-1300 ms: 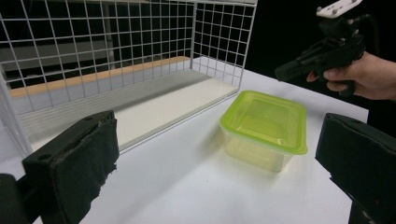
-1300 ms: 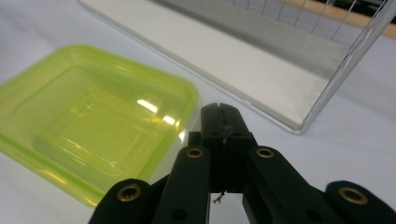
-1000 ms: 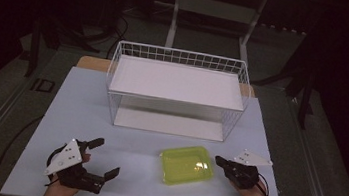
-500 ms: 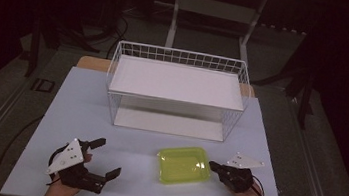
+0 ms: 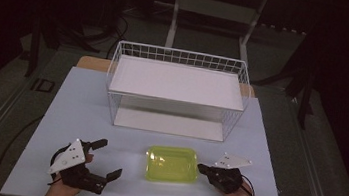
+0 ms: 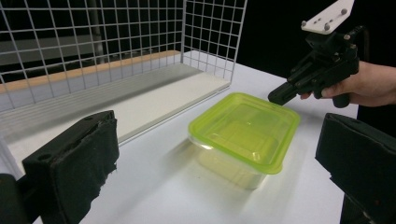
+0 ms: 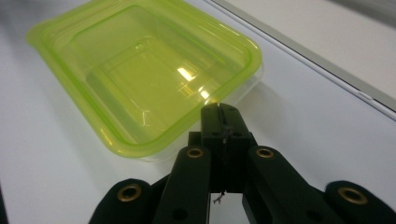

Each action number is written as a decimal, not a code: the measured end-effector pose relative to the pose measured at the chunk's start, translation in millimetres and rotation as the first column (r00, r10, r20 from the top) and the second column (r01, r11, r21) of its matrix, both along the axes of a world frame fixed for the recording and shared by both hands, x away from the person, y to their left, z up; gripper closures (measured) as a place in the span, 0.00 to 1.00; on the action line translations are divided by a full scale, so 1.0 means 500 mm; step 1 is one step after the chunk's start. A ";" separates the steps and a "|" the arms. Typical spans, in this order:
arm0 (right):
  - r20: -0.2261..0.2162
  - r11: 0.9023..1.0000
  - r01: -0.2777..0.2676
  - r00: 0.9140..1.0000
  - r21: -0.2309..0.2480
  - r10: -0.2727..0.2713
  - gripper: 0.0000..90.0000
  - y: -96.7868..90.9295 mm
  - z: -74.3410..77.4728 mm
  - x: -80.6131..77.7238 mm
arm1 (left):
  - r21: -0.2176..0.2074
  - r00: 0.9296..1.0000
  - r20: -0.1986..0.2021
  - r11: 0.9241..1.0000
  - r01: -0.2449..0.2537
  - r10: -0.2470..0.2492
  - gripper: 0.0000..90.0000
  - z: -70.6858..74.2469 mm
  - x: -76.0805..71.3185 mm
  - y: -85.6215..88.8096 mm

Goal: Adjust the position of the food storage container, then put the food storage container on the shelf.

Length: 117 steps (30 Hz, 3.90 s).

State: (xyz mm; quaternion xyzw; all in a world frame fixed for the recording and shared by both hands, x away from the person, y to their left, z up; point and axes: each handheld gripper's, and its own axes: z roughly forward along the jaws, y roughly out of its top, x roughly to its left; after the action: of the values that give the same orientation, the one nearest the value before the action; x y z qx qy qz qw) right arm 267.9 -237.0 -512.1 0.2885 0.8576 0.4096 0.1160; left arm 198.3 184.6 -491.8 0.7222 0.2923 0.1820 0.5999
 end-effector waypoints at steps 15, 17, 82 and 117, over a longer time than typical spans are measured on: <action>-0.004 0.998 -0.068 0.998 0.006 0.068 1.00 0.045 0.003 -0.010 | 0.006 1.000 -0.005 1.000 0.020 -0.020 0.00 -0.001 -0.003 -0.004; -0.004 0.998 -0.065 0.998 0.006 0.065 1.00 0.048 0.002 -0.010 | 0.007 1.000 -0.006 1.000 0.020 -0.020 0.00 0.000 -0.003 -0.005; -0.150 0.970 0.176 0.977 0.169 -0.151 0.14 0.046 0.079 0.002 | 0.002 0.908 -0.418 0.999 0.047 -0.042 0.00 -0.003 0.095 -0.052; -0.609 0.912 0.390 0.757 0.130 -0.237 0.79 0.092 0.003 0.039 | 0.054 0.736 -0.672 0.997 -0.059 0.080 0.75 -0.061 0.132 -0.088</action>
State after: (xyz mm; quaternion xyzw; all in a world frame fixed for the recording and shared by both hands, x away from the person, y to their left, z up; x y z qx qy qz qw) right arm 287.2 -190.8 -510.7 0.5522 0.7319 0.3804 -0.1212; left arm 264.1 140.7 -522.1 0.7363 0.5133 -0.0648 0.4362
